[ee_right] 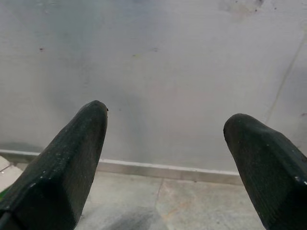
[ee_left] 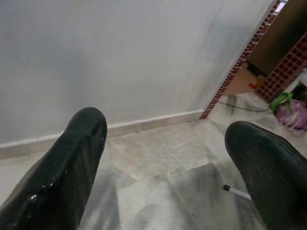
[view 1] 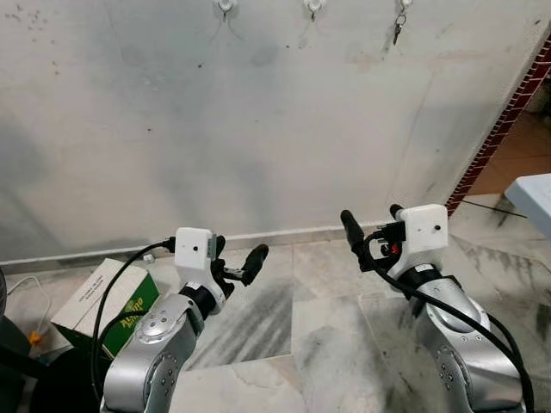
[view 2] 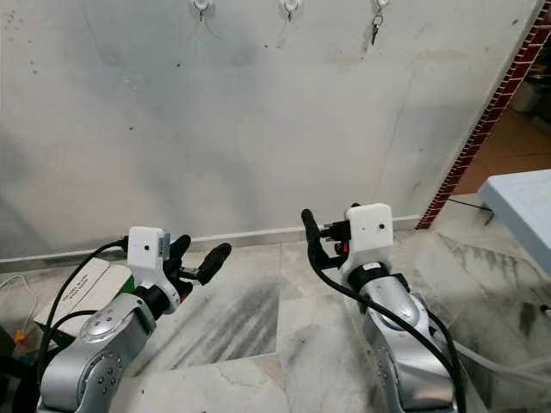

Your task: Hang keys on a hook

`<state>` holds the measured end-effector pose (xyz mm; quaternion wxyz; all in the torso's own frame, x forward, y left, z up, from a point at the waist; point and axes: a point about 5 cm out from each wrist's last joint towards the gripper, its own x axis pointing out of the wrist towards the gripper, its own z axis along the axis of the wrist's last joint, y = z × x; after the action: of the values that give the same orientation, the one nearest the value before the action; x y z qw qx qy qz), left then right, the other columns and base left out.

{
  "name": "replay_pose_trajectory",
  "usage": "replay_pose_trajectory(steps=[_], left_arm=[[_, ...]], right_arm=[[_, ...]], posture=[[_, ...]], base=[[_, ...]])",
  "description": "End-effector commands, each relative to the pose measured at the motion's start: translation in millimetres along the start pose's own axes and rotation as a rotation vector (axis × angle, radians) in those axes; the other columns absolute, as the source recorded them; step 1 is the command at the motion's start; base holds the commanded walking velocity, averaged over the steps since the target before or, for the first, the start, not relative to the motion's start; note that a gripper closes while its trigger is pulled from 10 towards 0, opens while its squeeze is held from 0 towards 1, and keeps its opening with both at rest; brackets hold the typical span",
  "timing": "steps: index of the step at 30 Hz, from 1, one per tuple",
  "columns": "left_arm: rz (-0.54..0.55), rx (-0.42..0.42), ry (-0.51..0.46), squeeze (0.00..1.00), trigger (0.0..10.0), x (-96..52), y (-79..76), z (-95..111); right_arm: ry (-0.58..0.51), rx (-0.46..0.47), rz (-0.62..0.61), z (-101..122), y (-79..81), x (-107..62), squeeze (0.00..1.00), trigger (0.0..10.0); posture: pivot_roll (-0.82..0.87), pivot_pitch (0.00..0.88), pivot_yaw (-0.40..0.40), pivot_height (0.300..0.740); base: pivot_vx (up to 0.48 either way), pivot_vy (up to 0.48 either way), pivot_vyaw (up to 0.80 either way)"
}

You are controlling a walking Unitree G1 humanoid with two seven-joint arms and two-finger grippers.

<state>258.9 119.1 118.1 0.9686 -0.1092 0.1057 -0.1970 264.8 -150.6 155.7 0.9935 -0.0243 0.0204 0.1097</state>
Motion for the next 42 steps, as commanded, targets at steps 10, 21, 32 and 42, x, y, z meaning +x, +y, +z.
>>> replay_pose_trajectory(steps=[10, 21, 32, 42], left_arm=[[-0.049, 0.083, -0.003, 0.00, 10.0, 5.9, -8.5, 2], [-0.089, 0.057, 0.029, 0.00, 10.0, 4.8, -9.0, -1], [-0.131, 0.048, 0.045, 0.00, 10.0, 2.9, -14.0, -5], [-0.142, 0.040, 0.046, 0.00, 10.0, 2.4, -14.5, -5]], right_arm=[[0.001, -0.011, -0.024, 3, -4.4, 0.1, 0.00, 10.0], [0.004, -0.016, -0.026, 3, -4.0, 0.0, 0.00, 10.0], [0.016, -0.026, -0.026, -1, -4.2, -0.4, 0.00, 10.0], [0.017, -0.027, -0.024, -1, -3.7, -0.3, 0.00, 10.0]], posture=[[-0.09, 0.079, 0.037, 0.740], [-0.09, 0.082, 0.037, 0.740], [-0.10, 0.085, 0.036, 0.740], [-0.10, 0.085, 0.036, 0.740]], base=[[0.000, 0.000, -0.71], [0.000, 0.000, -0.79], [0.169, 0.000, -0.78], [0.277, 0.000, -0.77]])
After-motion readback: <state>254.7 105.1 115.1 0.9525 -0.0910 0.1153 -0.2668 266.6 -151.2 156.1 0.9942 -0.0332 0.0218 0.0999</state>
